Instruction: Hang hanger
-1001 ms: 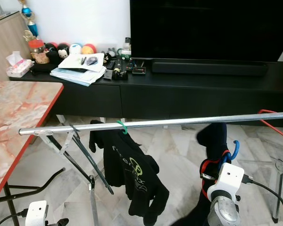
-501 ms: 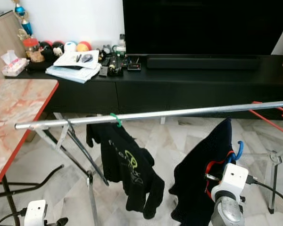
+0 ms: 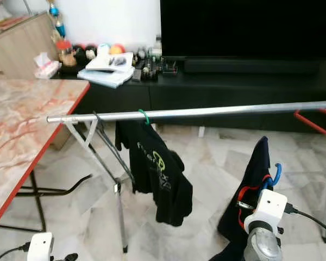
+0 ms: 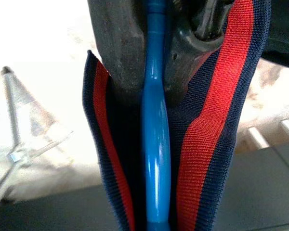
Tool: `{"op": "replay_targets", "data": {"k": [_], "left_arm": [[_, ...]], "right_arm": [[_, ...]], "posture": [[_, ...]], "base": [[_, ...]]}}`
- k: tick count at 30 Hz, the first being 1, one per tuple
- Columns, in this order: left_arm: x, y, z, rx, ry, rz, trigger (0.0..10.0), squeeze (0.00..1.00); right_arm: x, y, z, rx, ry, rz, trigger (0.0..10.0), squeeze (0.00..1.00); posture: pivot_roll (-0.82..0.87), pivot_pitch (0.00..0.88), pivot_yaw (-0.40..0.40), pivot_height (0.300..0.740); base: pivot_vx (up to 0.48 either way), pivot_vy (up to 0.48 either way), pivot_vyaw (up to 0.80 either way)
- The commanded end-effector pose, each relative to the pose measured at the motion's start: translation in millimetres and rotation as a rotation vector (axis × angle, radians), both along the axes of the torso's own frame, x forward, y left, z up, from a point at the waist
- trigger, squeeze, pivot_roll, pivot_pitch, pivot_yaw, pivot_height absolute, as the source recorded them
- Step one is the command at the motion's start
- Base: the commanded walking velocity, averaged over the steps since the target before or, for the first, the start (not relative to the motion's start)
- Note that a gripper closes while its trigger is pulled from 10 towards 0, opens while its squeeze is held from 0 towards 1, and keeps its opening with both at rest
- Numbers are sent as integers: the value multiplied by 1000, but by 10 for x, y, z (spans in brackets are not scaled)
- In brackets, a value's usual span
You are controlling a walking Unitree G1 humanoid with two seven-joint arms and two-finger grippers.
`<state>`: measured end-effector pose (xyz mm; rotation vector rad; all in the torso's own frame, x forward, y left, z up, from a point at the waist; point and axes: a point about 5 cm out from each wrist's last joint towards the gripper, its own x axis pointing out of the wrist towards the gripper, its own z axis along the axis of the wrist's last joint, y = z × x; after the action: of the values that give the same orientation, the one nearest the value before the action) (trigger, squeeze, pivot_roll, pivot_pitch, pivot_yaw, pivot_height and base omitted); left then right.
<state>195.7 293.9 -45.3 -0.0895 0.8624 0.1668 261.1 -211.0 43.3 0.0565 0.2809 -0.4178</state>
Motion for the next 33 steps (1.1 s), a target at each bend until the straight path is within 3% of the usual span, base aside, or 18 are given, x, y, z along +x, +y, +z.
{"op": "replay_targets", "data": {"k": [1, 14, 28, 33], "left_arm": [[-50, 38, -12, -1, 14, 15, 10000, 0], [-72, -39, -60, -18, 18, 27, 10000, 0], [-74, -22, -57, -24, 19, 57, 10000, 0], [-72, -12, -51, -22, 18, 53, 10000, 0]], "right_arm": [[60, 29, 101, -6, -50, 14, 10000, 0], [111, 10, 130, -14, -50, 36, 10000, 0], [83, 1, 106, -11, -36, 27, 10000, 0], [81, 21, 97, -7, -32, 27, 10000, 0]], "posture": [[15, 43, 49, 740], [21, 35, 19, 740], [25, 62, 17, 740], [29, 67, 18, 740]], "base": [[-326, 0, 0], [-327, 0, 0], [0, 0, 0], [0, 333, 0]]}}
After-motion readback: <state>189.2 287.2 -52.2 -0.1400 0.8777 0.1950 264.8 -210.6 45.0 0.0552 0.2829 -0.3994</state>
